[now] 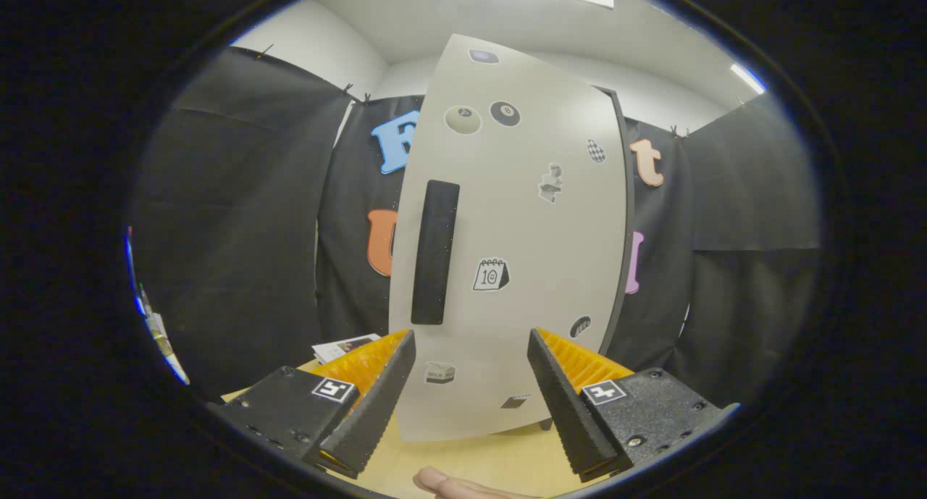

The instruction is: Open the shoe cabinet door, grab the shoes and put them into the shoe cabinet, then close the shoe cabinet door.

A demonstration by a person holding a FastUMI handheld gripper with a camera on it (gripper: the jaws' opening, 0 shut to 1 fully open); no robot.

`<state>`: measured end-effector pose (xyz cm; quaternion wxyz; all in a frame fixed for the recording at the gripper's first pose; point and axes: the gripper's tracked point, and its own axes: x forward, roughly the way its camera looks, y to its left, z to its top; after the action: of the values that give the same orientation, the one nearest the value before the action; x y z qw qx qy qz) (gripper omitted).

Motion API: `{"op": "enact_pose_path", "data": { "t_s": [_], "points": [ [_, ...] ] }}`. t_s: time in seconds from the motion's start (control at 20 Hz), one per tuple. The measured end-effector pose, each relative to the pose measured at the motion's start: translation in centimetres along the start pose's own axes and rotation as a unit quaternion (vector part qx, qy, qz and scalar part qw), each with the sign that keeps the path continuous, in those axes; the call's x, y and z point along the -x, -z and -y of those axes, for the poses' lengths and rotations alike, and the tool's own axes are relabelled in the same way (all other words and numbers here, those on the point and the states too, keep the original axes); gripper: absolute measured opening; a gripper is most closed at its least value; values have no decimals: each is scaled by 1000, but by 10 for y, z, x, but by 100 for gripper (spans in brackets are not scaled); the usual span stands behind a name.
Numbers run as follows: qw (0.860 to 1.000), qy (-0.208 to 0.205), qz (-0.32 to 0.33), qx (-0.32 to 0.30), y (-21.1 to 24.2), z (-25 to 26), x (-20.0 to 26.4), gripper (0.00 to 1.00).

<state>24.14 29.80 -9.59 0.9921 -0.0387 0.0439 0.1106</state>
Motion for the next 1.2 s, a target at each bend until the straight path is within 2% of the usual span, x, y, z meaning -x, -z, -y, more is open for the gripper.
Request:
{"op": "enact_pose_path", "data": {
  "t_s": [0.2,0.4,0.75,1.2],
  "points": [
    [999,-10,7,-39,3,1,24,99],
    [998,-29,-9,-52,17,6,44,99],
    [998,15,29,-45,0,52,103,99],
    [993,35,85,-68,-25,73,193,100]
  ]
}}
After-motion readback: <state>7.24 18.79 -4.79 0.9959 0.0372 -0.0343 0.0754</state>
